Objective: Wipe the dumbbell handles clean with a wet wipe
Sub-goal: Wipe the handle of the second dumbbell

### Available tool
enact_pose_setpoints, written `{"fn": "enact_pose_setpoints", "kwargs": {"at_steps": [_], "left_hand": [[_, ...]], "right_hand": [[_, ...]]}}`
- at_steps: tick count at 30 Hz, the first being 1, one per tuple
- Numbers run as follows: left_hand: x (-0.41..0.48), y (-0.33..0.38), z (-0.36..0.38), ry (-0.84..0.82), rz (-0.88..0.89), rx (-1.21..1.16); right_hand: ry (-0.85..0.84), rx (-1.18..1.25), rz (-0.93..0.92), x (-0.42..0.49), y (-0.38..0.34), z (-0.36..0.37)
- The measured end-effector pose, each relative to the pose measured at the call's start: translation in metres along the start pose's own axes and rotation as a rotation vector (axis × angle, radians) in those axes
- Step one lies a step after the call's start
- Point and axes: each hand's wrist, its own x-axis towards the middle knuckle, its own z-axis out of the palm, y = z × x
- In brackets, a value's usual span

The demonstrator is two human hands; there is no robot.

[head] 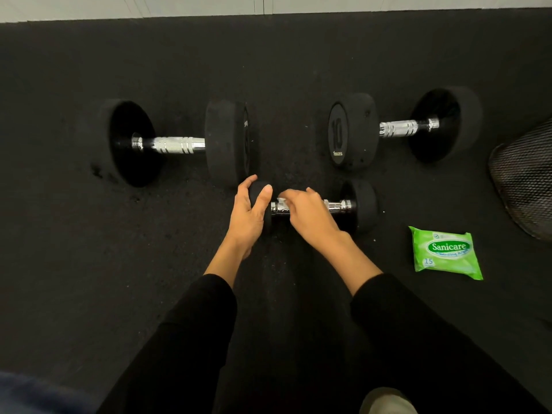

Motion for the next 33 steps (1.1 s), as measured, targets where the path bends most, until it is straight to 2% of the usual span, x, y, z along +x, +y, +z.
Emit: {"fn": "enact_pose_setpoints", "kwargs": {"at_steps": [6,8,11,13,16,19,22,26,30,33], "left_hand": [[-0.001,0.000,0.000,0.012,0.018,0.020],[-0.001,0.001,0.000,0.011,0.015,0.018],[-0.001,0.002,0.000,0.014,0.006,0.019],[0.000,0.003,0.000,0.015,-0.003,0.024],[0.000,0.003,0.001,0.015,-0.005,0.025],[-0.002,0.002,0.002,0.016,0.004,0.017],[-0.003,0.002,0.001,0.020,0.014,0.014],[-0.003,0.005,0.002,0.031,0.005,0.023],[-0.004,0.006,0.001,0.020,0.001,-0.002],[-0.004,0.005,0.002,0.026,-0.004,-0.006]], "right_hand": [[-0.119,-0.008,-0.195,-0.025,0.005,-0.016],[-0.175,0.022,-0.164,-0.015,0.012,-0.022],[-0.239,0.120,-0.001,0.004,0.012,-0.029],[-0.229,0.212,0.055,0.008,0.010,-0.028],[-0.128,0.270,0.074,0.001,0.005,-0.019],[-0.073,0.141,0.009,-0.008,0.007,-0.009],[-0.111,-0.027,-0.084,-0.007,0.010,-0.009],[-0.217,0.066,0.054,0.007,0.003,-0.022],[-0.139,0.113,0.072,0.013,-0.008,-0.029],[-0.052,-0.171,0.016,0.009,-0.018,-0.009]]}}
